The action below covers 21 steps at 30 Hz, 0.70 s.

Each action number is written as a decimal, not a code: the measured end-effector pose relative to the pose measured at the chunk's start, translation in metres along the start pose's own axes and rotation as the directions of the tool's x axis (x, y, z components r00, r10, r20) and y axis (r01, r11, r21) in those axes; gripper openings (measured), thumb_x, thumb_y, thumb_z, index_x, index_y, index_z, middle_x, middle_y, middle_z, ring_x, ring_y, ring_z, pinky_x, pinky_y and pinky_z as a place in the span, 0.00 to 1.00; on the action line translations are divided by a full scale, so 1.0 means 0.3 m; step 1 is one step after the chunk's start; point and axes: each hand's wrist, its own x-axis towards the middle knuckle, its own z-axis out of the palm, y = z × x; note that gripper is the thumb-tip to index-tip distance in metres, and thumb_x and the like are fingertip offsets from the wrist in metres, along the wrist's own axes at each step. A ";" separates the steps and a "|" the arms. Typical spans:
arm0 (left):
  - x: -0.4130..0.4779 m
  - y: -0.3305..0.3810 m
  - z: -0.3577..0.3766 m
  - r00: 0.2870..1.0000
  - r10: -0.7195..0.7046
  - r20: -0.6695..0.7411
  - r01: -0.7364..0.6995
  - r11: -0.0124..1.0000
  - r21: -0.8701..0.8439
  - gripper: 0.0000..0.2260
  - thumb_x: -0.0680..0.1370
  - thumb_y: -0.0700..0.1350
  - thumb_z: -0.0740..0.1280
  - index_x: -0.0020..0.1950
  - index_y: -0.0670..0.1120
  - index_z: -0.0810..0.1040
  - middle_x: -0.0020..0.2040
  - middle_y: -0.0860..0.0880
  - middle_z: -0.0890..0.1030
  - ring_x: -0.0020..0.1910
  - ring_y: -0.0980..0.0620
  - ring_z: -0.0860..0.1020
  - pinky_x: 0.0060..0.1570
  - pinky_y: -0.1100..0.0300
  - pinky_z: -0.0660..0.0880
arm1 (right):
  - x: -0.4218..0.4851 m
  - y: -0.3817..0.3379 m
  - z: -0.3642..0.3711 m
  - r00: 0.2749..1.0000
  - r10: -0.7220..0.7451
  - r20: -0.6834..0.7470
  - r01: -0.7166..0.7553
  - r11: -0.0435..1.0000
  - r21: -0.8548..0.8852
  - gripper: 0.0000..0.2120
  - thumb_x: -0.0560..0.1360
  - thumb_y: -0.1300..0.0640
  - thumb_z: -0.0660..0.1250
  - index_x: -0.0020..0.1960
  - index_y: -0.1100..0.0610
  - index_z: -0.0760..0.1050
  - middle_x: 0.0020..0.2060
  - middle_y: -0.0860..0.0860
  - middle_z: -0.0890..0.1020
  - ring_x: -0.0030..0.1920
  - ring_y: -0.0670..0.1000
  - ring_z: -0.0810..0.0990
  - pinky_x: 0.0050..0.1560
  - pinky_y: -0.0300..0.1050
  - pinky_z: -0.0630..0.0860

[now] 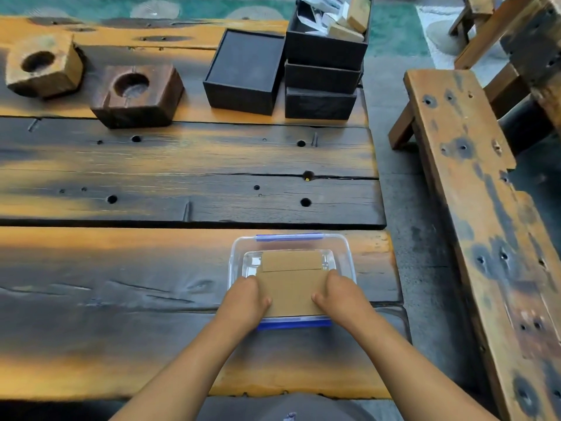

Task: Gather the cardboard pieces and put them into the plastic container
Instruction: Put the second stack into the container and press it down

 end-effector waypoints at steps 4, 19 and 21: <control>0.013 -0.001 0.003 1.000 0.001 0.014 -0.001 1.000 0.031 0.13 0.77 0.50 0.68 0.53 0.41 0.75 0.54 0.42 0.79 0.53 0.42 0.79 0.51 0.53 0.74 | 0.008 0.002 -0.006 0.999 0.004 0.032 -0.005 1.000 0.017 0.19 0.74 0.48 0.67 0.59 0.58 0.69 0.53 0.56 0.82 0.53 0.57 0.80 0.49 0.49 0.75; 0.104 0.069 -0.106 0.955 -0.039 0.293 0.084 0.986 -0.142 0.29 0.70 0.53 0.76 0.66 0.46 0.72 0.61 0.48 0.79 0.55 0.49 0.79 0.53 0.55 0.77 | 0.095 -0.044 -0.088 0.972 -0.004 0.235 -0.020 0.995 0.099 0.34 0.68 0.41 0.73 0.67 0.56 0.66 0.63 0.54 0.73 0.60 0.55 0.77 0.59 0.50 0.77; 0.121 0.080 -0.111 0.934 -0.065 0.350 0.113 0.986 -0.119 0.31 0.69 0.53 0.77 0.67 0.45 0.71 0.62 0.46 0.80 0.58 0.46 0.80 0.60 0.52 0.77 | 0.114 -0.045 -0.094 0.951 0.007 0.310 -0.046 0.992 0.118 0.35 0.67 0.41 0.75 0.68 0.55 0.68 0.62 0.52 0.76 0.59 0.53 0.77 0.60 0.47 0.76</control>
